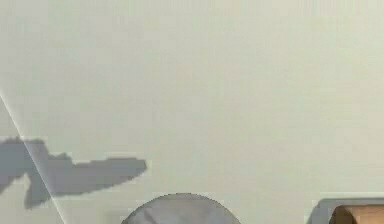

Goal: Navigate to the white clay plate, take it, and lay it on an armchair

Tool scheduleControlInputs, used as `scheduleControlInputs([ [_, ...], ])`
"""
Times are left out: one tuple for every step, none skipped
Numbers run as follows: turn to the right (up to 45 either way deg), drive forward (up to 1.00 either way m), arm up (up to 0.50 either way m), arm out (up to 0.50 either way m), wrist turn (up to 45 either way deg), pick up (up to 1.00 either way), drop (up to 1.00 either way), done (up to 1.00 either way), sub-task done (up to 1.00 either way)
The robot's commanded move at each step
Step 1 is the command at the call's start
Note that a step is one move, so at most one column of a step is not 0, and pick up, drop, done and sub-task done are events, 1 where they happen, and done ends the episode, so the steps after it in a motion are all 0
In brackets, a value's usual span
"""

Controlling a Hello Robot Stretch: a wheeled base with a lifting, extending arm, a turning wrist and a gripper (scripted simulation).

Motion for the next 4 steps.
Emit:
scheduleControlInputs([
  [-15.0,0.00,0.00,0.00,0.0,0.00,0.00,0.00,0.00],
  [0.0,0.00,0.00,0.48,0.0,0.00,0.00,0.00,0.00],
  [0.0,0.00,0.00,0.00,45.0,0.00,0.00,0.00,0.00],
  [0.0,0.00,0.00,0.00,45.0,0.00,0.00,0.00,0.00],
])
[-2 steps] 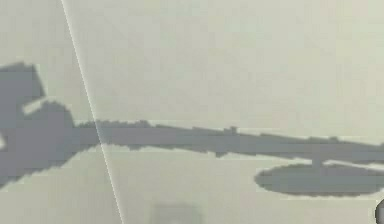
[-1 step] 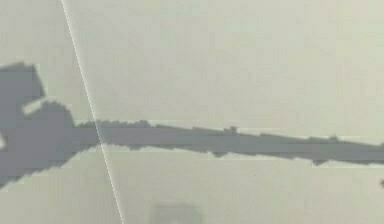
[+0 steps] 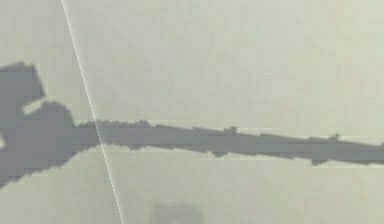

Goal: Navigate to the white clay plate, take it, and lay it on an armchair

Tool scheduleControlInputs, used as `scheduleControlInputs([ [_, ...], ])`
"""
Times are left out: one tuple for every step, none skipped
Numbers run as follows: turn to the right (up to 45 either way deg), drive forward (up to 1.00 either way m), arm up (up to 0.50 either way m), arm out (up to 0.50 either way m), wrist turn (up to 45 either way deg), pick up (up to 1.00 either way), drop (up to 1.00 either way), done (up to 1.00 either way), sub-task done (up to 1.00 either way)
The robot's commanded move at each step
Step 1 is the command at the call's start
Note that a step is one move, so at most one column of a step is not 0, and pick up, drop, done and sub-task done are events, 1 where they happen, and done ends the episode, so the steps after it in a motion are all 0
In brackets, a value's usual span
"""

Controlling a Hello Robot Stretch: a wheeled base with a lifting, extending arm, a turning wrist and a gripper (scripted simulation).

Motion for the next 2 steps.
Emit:
scheduleControlInputs([
  [0.0,0.00,0.00,0.00,36.0,0.00,0.00,0.00,0.00],
  [0.0,0.00,-0.38,0.00,0.0,0.00,0.00,0.00,0.00],
])
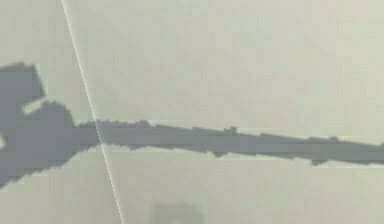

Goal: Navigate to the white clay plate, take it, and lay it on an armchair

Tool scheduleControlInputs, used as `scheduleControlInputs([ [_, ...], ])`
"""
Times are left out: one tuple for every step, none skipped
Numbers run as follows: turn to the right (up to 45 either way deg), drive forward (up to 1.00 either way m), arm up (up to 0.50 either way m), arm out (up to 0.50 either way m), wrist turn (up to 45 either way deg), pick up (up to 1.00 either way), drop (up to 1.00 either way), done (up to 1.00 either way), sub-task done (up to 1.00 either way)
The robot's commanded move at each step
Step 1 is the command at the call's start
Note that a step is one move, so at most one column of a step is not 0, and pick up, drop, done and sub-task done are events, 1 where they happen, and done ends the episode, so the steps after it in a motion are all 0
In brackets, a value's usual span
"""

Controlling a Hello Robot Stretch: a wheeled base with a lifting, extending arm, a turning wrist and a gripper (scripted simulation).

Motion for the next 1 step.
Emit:
scheduleControlInputs([
  [0.0,0.00,-0.50,0.00,0.0,0.00,0.00,0.00,0.00],
])
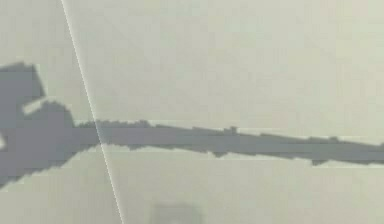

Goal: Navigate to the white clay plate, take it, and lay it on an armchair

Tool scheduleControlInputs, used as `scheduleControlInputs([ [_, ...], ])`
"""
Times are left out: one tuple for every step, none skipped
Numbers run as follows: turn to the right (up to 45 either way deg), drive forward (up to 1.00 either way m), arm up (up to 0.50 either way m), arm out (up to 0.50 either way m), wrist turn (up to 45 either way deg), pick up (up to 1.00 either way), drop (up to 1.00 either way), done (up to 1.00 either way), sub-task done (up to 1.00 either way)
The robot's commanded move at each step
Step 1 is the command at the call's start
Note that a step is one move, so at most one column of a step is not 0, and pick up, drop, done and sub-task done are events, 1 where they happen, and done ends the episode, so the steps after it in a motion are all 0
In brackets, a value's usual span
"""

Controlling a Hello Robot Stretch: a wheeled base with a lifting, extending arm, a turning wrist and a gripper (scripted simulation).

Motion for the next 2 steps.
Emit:
scheduleControlInputs([
  [0.0,0.00,0.00,0.00,0.0,0.00,1.00,0.00,0.00],
  [0.0,0.00,0.00,-0.10,0.0,0.00,0.00,0.00,0.00],
])
